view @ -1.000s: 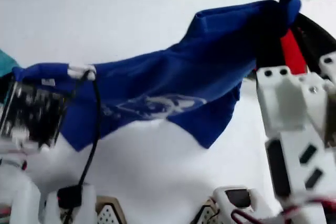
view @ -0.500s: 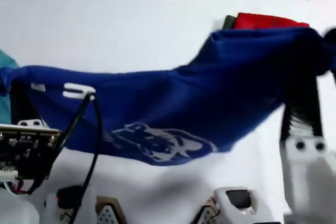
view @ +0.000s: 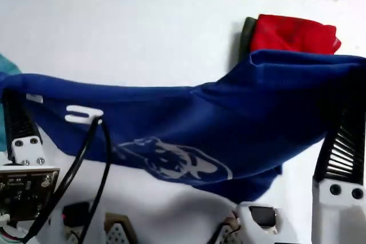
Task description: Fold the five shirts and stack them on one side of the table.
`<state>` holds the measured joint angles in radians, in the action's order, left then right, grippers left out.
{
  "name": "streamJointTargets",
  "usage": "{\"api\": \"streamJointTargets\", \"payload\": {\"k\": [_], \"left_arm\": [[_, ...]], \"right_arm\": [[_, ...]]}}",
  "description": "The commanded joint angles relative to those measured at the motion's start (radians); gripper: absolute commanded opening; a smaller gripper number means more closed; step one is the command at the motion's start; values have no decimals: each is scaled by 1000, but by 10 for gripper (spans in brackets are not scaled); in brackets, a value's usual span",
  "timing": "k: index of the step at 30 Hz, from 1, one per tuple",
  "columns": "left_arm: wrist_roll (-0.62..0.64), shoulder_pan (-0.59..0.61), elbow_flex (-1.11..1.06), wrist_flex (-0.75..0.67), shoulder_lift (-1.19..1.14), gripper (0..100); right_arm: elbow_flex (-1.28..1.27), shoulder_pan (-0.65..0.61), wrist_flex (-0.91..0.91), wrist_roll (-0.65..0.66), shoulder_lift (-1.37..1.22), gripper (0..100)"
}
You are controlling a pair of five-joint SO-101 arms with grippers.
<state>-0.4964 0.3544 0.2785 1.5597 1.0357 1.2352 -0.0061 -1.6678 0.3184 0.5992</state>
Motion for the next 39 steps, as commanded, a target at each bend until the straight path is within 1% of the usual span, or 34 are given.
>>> {"api": "streamJointTargets", "payload": {"k": [1,5,13,17,20,22,24,27,30,34,37,39], "left_arm": [[8,11,18,-25,0,24],[8,11,24,-21,3,24],[8,11,27,9,3,24],[9,11,27,14,3,24],[8,11,21,14,0,24],[8,11,10,14,-8,24],[6,11,-42,3,-18,24],[6,11,-151,-11,-68,24],[6,11,-278,-38,-155,24],[5,11,-386,-141,-301,24],[-29,8,-409,-235,-440,24],[-54,6,-407,-293,-539,24]], "right_arm": [[-2,15,-4,8,5,19],[-2,15,-15,8,15,19],[-11,18,-18,8,136,19],[-11,18,-31,8,143,19],[-74,16,-22,8,140,19],[-193,12,2,0,140,19],[-358,10,64,-2,142,20],[-620,4,185,-3,142,20],[-898,-50,317,3,145,20],[-1241,-131,509,6,142,20],[-1484,-163,725,8,140,20],[-1596,-171,863,9,119,20]]}}
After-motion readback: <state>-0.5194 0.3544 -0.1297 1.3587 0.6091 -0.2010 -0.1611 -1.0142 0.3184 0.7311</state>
